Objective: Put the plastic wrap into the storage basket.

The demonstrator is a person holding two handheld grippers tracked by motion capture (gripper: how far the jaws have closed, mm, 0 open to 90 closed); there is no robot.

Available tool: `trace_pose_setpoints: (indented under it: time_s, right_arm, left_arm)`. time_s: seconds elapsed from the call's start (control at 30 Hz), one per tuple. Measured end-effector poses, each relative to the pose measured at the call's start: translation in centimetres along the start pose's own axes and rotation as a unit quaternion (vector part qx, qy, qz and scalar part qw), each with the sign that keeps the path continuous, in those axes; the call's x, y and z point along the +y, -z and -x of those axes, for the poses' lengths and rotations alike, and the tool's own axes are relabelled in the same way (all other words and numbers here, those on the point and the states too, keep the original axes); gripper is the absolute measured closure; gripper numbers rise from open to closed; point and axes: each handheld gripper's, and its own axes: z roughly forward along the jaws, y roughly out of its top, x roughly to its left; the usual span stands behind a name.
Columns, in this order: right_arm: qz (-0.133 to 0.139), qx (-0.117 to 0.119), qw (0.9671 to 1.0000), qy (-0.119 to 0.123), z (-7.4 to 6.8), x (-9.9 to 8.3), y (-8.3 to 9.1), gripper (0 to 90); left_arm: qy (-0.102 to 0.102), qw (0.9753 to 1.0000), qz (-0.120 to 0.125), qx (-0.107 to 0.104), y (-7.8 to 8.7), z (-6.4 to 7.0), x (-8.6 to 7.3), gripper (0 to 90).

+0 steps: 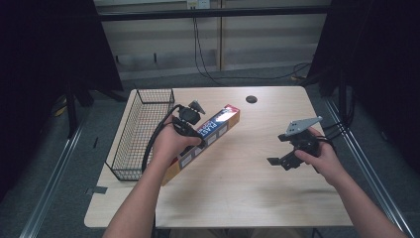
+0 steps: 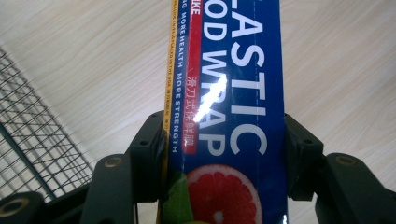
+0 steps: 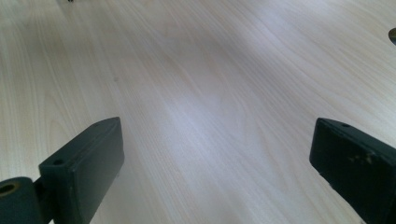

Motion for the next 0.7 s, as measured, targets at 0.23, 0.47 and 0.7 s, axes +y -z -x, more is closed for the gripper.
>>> trace_pose_setpoints:
  time_s: [0.23, 0.47, 0.7]
  right_arm:
    - [0.012, -0.006, 0.9999, -0.004, -0.2, -0.4, -0.1, 2.7]
    - [0.021, -0.005, 0.9998, -0.004, -0.4, -0.6, 0.0, 2.5]
    - [0.017, -0.004, 0.9998, -0.006, -0.6, -0.7, -0.3, 2.5]
  left_arm:
    - [0.033, 0.9993, 0.006, 0.018, 0.6, -0.9, -0.2, 43.9]
    - [0.059, 0.9978, 0.009, 0.031, 1.3, -1.4, -0.3, 43.9]
    - [0.083, 0.9957, 0.012, 0.040, 2.4, -2.5, -0.7, 43.9]
